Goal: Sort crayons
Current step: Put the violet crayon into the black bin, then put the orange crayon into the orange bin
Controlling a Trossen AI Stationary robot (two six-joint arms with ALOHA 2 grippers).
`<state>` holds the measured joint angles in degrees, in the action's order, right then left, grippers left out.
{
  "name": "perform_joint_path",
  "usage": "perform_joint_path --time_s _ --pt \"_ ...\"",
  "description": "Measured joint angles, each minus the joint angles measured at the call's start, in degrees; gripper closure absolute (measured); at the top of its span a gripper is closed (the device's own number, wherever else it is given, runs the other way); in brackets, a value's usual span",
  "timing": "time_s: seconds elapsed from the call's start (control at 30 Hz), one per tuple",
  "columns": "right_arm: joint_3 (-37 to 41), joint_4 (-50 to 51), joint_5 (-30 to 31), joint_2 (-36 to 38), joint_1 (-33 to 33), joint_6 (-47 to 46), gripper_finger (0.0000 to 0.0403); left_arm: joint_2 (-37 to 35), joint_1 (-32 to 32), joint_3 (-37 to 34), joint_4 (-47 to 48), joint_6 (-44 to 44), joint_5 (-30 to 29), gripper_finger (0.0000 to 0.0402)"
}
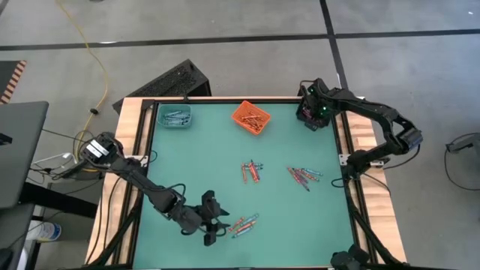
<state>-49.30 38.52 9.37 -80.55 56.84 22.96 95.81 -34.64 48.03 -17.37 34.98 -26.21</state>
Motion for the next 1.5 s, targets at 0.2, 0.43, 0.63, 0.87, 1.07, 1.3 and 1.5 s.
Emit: perform_joint_path --time_s 0.2,0.43,0.63,0.87,1.07,1.3,1.5 --pt "0.0 0.0 -0.3 0.0 0.0 0.0 0.0358 0.0 -2.3 2.9 2.4 -0.8 -1.8 0.0221" --pt "0.0 0.0 -0.3 0.0 0.0 -0.5 0.0357 3.6 -4.1 8.8 8.1 -1.1 -3.8 0.0222" --pt "0.0 0.2 -0.3 0.0 -0.1 -0.9 0.0357 10.3 -4.7 17.7 18.6 1.4 -3.3 0.0222" --pt "0.0 0.5 -0.4 0.1 -0.6 -1.6 0.033 17.9 -5.1 29.6 37.8 11.0 -7.7 0.0222" --pt "0.0 0.7 -0.4 2.1 -2.1 -1.8 0.0289 21.5 -5.0 32.0 40.7 15.8 -7.3 0.0222" --pt "0.0 0.3 -0.5 7.9 -4.3 -2.0 0.0252 22.6 -4.3 31.1 41.4 19.7 -5.4 0.0222" --pt "0.0 0.1 -0.5 12.9 -6.3 -2.4 0.0249 23.1 -3.8 30.9 40.7 19.3 -4.0 0.0222"
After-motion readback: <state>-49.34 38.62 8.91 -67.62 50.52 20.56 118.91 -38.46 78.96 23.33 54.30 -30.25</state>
